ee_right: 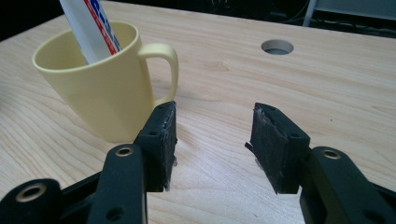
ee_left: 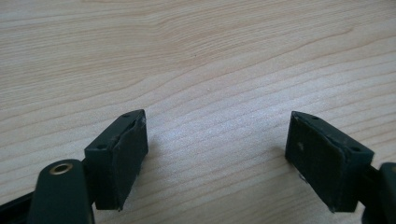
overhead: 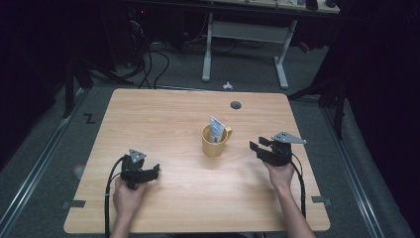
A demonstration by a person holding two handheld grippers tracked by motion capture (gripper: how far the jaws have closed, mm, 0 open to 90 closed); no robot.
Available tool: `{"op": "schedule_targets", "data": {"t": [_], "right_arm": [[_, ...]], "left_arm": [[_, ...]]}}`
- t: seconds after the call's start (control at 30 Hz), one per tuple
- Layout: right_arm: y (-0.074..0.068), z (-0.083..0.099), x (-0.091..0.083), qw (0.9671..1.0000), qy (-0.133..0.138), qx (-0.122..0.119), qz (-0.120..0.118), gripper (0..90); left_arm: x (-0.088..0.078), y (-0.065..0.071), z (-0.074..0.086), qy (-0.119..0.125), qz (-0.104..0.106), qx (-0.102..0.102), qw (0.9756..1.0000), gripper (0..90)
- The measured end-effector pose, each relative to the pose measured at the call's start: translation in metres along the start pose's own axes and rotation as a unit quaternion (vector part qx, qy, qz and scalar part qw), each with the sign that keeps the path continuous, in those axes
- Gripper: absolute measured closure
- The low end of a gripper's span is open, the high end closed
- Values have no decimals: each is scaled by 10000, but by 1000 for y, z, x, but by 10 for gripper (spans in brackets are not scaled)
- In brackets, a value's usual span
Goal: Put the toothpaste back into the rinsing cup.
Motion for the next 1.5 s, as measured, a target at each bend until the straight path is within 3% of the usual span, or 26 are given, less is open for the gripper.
{"op": "schedule_targets", "data": {"t": [0.8,1.5], "right_arm": [[-11,17,20,9994,-319,-155,-63,487],[2,45,39,9970,-761,-54,140,482]], "left_arm": [[0,0,0,1,0,-1,10000,214],[0,0,0,1,-1,-2,10000,214]]}}
Point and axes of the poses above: each handheld gripper's, and its own axes: x roughly forward along the jaws, z roughly out of its underside, y roughly to its right, the point moved 5 cm from there along x, roughly forward along the jaws, and after that the axes turned 10 degrees about y, right-handed, at the moved point
